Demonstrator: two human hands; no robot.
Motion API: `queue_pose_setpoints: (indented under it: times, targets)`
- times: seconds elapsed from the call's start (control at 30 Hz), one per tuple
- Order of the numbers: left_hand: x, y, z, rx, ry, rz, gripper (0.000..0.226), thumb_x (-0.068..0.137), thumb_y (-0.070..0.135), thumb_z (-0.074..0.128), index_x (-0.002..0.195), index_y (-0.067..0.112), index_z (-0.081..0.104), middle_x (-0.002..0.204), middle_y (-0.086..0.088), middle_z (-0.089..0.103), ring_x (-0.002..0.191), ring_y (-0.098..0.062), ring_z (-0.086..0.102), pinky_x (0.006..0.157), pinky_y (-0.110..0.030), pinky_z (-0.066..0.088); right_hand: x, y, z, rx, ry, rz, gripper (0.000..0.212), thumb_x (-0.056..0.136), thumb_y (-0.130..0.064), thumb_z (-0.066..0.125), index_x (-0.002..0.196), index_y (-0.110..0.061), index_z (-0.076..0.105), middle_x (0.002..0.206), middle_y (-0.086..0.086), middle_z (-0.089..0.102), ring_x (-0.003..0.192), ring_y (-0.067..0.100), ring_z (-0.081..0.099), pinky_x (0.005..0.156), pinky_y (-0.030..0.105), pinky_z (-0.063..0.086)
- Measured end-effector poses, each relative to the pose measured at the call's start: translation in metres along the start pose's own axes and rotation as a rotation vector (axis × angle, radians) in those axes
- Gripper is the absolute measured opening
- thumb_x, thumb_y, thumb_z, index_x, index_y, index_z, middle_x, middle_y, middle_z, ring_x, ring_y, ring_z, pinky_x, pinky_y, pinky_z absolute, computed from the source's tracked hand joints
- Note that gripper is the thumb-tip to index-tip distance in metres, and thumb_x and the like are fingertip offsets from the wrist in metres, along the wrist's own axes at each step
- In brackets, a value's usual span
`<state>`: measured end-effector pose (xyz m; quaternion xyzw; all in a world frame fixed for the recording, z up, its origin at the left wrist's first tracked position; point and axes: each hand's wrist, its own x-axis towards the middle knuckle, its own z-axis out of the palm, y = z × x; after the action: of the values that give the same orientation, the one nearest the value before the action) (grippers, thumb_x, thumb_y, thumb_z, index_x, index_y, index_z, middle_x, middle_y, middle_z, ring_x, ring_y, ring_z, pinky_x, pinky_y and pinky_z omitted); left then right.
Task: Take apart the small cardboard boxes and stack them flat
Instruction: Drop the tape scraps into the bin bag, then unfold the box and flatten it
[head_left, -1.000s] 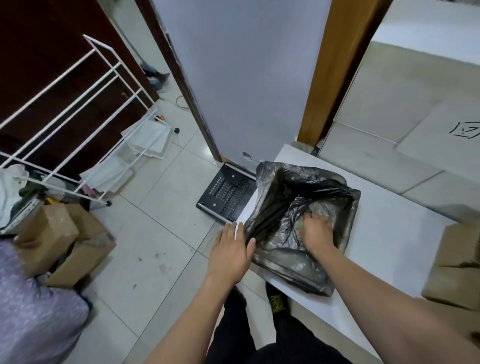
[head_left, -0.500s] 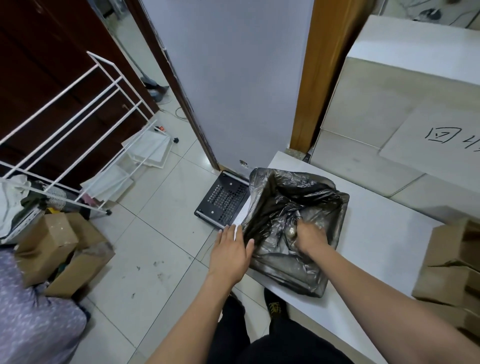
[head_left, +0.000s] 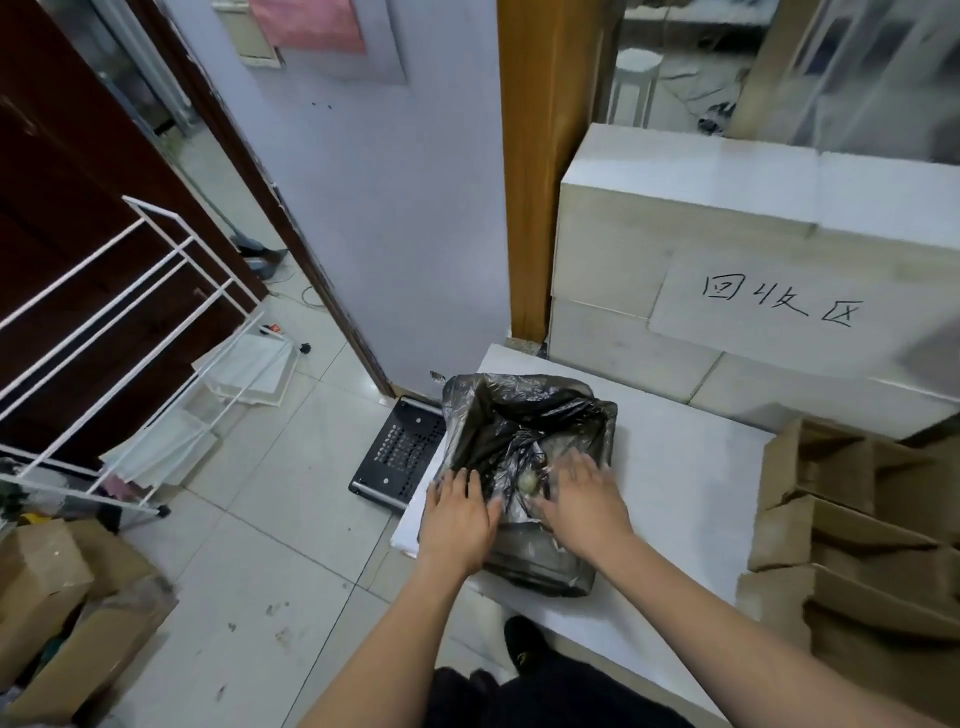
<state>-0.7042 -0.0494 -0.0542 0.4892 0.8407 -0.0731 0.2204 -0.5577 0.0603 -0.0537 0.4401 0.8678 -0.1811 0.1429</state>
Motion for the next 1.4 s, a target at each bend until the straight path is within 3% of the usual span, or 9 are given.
queue_pose_setpoints:
  times: [0.2, 0.43, 0.6, 0.7, 0.83, 0.93, 1.07, 1.23, 1.4]
  targets:
    - [-0.001, 0.045, -0.018, 0.013, 0.056, 0.208, 0.065, 0.106, 0.048, 0.02, 0.158, 0.008, 0.02, 0.165, -0.011, 0.021, 0.153, -0.026, 0.013, 0.125, -0.047, 0.008, -0.046, 0.023, -0.028, 0.0, 0.097, 0.104, 0.064, 0.101, -0.051, 0.037, 0.149, -0.011, 0.029, 0.149, 0.014, 0.041, 0.135, 0.03, 0.042, 0.113, 0.041, 0.028]
    - [-0.04, 0.099, -0.02, 0.022, 0.016, 0.431, 0.06, 0.108, 0.042, 0.023, 0.155, 0.004, 0.026, 0.163, -0.015, 0.024, 0.151, -0.028, 0.02, 0.123, -0.045, 0.013, -0.122, 0.058, -0.038, -0.053, 0.056, 0.282, 0.067, 0.103, -0.053, 0.03, 0.153, -0.009, 0.026, 0.16, 0.015, 0.025, 0.144, 0.032, 0.029, 0.119, 0.043, 0.021]
    - [-0.079, 0.138, -0.002, -0.001, -0.011, 0.517, 0.059, 0.108, 0.042, 0.023, 0.15, 0.002, 0.033, 0.156, -0.017, 0.036, 0.144, -0.03, 0.031, 0.119, -0.043, 0.022, -0.186, 0.082, -0.036, -0.012, 0.021, 0.451, 0.066, 0.102, -0.056, 0.031, 0.149, -0.009, 0.034, 0.155, 0.013, 0.036, 0.139, 0.031, 0.04, 0.112, 0.041, 0.036]
    - [-0.099, 0.162, 0.008, 0.026, -0.003, 0.589, 0.06, 0.108, 0.043, 0.021, 0.152, 0.004, 0.031, 0.157, -0.014, 0.035, 0.146, -0.029, 0.029, 0.118, -0.045, 0.023, -0.22, 0.098, -0.033, -0.023, 0.028, 0.511, 0.062, 0.102, -0.053, 0.032, 0.144, -0.009, 0.041, 0.147, 0.013, 0.047, 0.132, 0.029, 0.046, 0.112, 0.041, 0.034]
    - [-0.118, 0.198, 0.011, 0.088, -0.015, 0.68, 0.061, 0.107, 0.043, 0.019, 0.154, 0.005, 0.026, 0.159, -0.015, 0.032, 0.148, -0.03, 0.025, 0.121, -0.047, 0.02, -0.26, 0.121, -0.034, 0.021, 0.046, 0.608, 0.063, 0.103, -0.053, 0.031, 0.147, -0.008, 0.039, 0.153, 0.015, 0.039, 0.139, 0.03, 0.04, 0.116, 0.041, 0.03]
    - [-0.136, 0.23, 0.014, 0.131, -0.011, 0.737, 0.06, 0.107, 0.043, 0.019, 0.153, 0.006, 0.03, 0.156, -0.015, 0.036, 0.145, -0.03, 0.03, 0.12, -0.046, 0.023, -0.291, 0.143, -0.03, 0.082, 0.084, 0.674, 0.063, 0.102, -0.055, 0.031, 0.143, -0.01, 0.043, 0.149, 0.014, 0.044, 0.136, 0.031, 0.042, 0.113, 0.042, 0.033]
    - [-0.167, 0.287, 0.019, 0.151, -0.011, 0.811, 0.054, 0.107, 0.045, 0.021, 0.143, 0.012, 0.043, 0.146, -0.012, 0.048, 0.136, -0.028, 0.042, 0.118, -0.044, 0.029, -0.335, 0.186, -0.022, 0.161, 0.115, 0.745, 0.057, 0.101, -0.055, 0.033, 0.135, -0.012, 0.051, 0.138, 0.013, 0.055, 0.126, 0.03, 0.05, 0.105, 0.04, 0.04]
    - [-0.209, 0.375, 0.03, 0.215, 0.026, 0.934, 0.054, 0.107, 0.041, 0.022, 0.148, 0.01, 0.039, 0.152, -0.013, 0.042, 0.142, -0.029, 0.036, 0.121, -0.045, 0.023, -0.395, 0.258, -0.016, 0.208, 0.134, 0.827, 0.06, 0.1, -0.059, 0.03, 0.13, -0.013, 0.054, 0.132, 0.012, 0.058, 0.119, 0.03, 0.053, 0.094, 0.04, 0.042]
    - [-0.246, 0.462, 0.054, 0.291, -0.012, 0.96, 0.054, 0.108, 0.039, 0.022, 0.148, 0.007, 0.041, 0.151, -0.017, 0.042, 0.141, -0.032, 0.036, 0.122, -0.046, 0.021, -0.443, 0.343, -0.005, 0.255, 0.165, 0.851, 0.063, 0.1, -0.06, 0.03, 0.132, -0.011, 0.054, 0.138, 0.014, 0.053, 0.127, 0.032, 0.049, 0.107, 0.043, 0.038]
